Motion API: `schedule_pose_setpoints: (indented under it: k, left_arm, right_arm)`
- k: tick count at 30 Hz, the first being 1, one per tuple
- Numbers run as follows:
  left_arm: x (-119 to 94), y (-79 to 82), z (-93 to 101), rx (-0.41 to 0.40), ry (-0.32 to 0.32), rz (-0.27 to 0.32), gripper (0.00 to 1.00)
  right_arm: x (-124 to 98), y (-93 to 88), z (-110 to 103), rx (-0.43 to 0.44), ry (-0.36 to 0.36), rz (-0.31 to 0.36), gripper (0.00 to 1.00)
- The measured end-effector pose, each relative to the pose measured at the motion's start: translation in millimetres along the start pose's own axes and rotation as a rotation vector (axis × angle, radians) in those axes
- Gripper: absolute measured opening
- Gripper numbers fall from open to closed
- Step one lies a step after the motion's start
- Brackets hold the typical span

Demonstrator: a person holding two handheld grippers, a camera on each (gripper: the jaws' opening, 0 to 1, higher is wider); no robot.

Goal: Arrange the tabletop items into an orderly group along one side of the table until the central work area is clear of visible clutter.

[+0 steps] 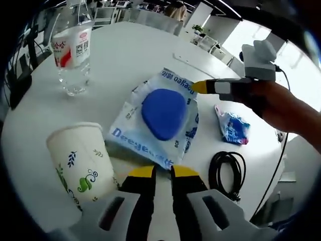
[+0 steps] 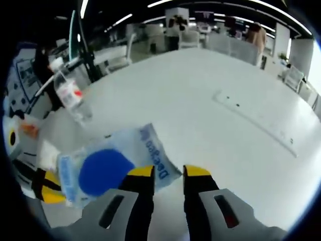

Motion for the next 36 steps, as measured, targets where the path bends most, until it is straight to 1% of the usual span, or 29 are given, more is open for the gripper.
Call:
schedule_pose_setpoints:
  k: [3,5,7,9,12,15,21,28,31,33,36]
  left_arm:
    - [0.5,0.8,0.0,0.004,-0.002,-0.003,0.07]
    - [1.6,1.8,-0.8,0.008,-0.003,-0.004,0.05]
    - [3.0,2.6,-1.2,0.007,-0.006,-0.004,0.04]
    - [3.8,3.7,-1.1,0.008,-0.004,-0.002,0.03]
    - [6.1,6.1,0.5,0.007,-0.012,0.003,0.03]
    - [8.7,8.3,1.0,0.010,-0.018,0.006,0.02]
    - [11.7,14.7,0.1,0.010,-0.023,0.016,0.01]
    - [13.3,24.4,-2.2,0.011,-0.029,0.038,0.00]
    - [14.8,32.1,-4.4,0.010,-0.036,0.055,0.00]
    - [15.9,38.4,-5.9,0.011,-0.041,0.064,0.00]
    - [16.6,47.9,-9.8,-0.006,-0.042,0.088,0.00]
  right_arm:
    - [-0.8,-2.2,2.9,-0.023,-0.008,-0.018,0.11]
    - [-2.3,-2.3,3.1,-0.016,-0.004,-0.011,0.09]
    - [-5.3,-3.0,3.2,-0.035,-0.002,-0.010,0.05]
    - [-9.3,-4.9,3.0,-0.059,0.003,-0.012,0.03]
    - [-16.8,-7.6,7.1,-0.057,0.000,-0.008,0.01]
    - [-22.4,-11.7,12.1,-0.054,-0.005,-0.007,0.00]
    - [-37.1,-12.2,11.6,-0.043,-0.007,0.018,0.00]
    - [-53.8,-4.2,9.9,-0.035,-0.026,0.058,0.00]
    - [-62.9,-2.1,11.2,-0.018,-0.044,0.081,0.00]
    - [-68.9,-3.0,10.0,-0.033,-0.053,0.081,0.00]
    - [-78.4,-4.9,8.3,-0.030,-0.063,0.093,0.00]
Point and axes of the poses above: the point that each gripper's makers call its tool centre point, and the gripper's own axes: x roughly forward along the fingers, z roughly to its right, y roughly out of its top, the point moved 7 cm from there along -x, roughly backward along the fingers, and after that the axes turned 9 degrees about z, right-handed, at the moved point
